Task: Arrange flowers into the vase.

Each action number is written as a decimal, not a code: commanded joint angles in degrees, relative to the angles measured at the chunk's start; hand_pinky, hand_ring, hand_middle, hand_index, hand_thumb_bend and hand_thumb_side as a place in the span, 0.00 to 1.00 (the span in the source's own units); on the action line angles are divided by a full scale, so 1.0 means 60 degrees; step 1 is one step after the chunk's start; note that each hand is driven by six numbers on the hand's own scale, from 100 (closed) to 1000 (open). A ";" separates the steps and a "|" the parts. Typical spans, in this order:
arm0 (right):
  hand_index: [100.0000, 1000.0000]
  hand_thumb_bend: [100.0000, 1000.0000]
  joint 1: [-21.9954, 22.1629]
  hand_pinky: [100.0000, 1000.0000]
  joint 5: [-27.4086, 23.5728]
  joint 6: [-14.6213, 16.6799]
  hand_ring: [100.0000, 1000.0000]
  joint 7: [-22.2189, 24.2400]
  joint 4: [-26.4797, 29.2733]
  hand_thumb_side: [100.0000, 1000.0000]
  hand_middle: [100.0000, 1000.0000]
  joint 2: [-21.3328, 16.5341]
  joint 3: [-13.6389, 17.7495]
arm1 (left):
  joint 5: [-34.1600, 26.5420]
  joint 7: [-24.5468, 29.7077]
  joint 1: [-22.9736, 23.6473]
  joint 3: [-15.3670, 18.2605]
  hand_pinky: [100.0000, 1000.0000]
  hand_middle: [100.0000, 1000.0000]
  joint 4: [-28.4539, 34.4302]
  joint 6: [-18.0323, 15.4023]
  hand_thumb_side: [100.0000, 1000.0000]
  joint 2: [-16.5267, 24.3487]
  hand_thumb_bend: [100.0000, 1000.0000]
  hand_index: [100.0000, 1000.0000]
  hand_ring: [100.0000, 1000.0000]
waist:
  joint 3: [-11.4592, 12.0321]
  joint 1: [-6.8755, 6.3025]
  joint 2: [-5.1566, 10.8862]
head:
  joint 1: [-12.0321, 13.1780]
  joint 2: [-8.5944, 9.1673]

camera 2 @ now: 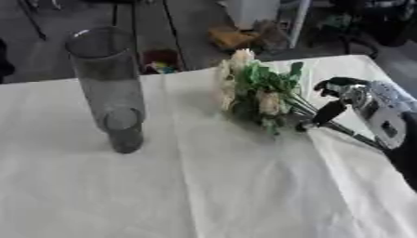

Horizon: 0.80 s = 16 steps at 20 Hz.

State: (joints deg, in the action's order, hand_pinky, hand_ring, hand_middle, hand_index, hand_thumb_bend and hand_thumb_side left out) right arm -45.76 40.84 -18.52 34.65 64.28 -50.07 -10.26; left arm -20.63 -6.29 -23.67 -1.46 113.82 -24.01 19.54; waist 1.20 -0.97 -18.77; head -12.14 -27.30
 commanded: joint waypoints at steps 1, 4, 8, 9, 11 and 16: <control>1.00 0.55 -0.0216 0.81 0.0162 0.0061 1.00 -0.0076 -0.0057 0.34 0.85 -0.0191 0.0159 | 0.0010 0.0045 -0.0106 0.0019 0.82 0.85 0.0128 -0.0018 0.83 0.0050 0.00 0.92 0.78 | 0.0004 0.0006 0.0147 | -0.0049 0.0142; 1.00 0.54 -0.0271 0.81 0.0188 0.0058 1.00 -0.0304 -0.0163 0.33 0.84 -0.0132 0.0189 | 0.0021 0.0061 -0.0100 0.0006 0.82 0.85 0.0128 -0.0017 0.83 0.0035 0.00 0.92 0.78 | 0.0023 -0.0003 0.0133 | -0.0062 0.0157; 1.00 0.53 -0.0377 0.80 0.0311 0.0084 0.98 -0.0480 -0.0451 0.32 0.82 -0.0041 0.0204 | 0.0035 0.0074 -0.0098 -0.0003 0.82 0.85 0.0128 -0.0026 0.83 0.0020 0.00 0.92 0.78 | 0.0072 -0.0006 0.0109 | -0.0131 0.0216; 1.00 0.52 -0.0398 0.80 0.0360 0.0111 0.98 -0.0546 -0.0510 0.32 0.82 -0.0025 0.0215 | 0.0042 0.0077 -0.0096 -0.0005 0.82 0.85 0.0128 -0.0028 0.83 0.0015 0.00 0.92 0.78 | 0.0085 -0.0008 0.0102 | -0.0143 0.0229; 1.00 0.52 -0.0419 0.79 0.0473 0.0173 0.97 -0.0705 -0.0613 0.31 0.82 0.0001 0.0232 | 0.0054 0.0083 -0.0097 -0.0009 0.82 0.85 0.0128 -0.0036 0.83 0.0006 0.00 0.92 0.78 | 0.0105 -0.0015 0.0087 | -0.0176 0.0255; 1.00 0.51 -0.0445 0.79 0.0567 0.0239 0.96 -0.0969 -0.0780 0.30 0.78 0.0033 0.0297 | 0.0081 0.0095 -0.0101 -0.0022 0.82 0.85 0.0128 -0.0030 0.83 -0.0020 0.00 0.92 0.78 | 0.0095 -0.0027 0.0042 | -0.0185 0.0272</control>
State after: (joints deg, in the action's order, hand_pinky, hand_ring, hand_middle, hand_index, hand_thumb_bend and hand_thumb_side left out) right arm -47.25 43.75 -17.11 29.42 59.58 -48.48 -9.37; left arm -20.49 -6.01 -23.67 -1.52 113.82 -24.16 19.06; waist 1.83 -1.28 -19.49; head -13.15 -26.53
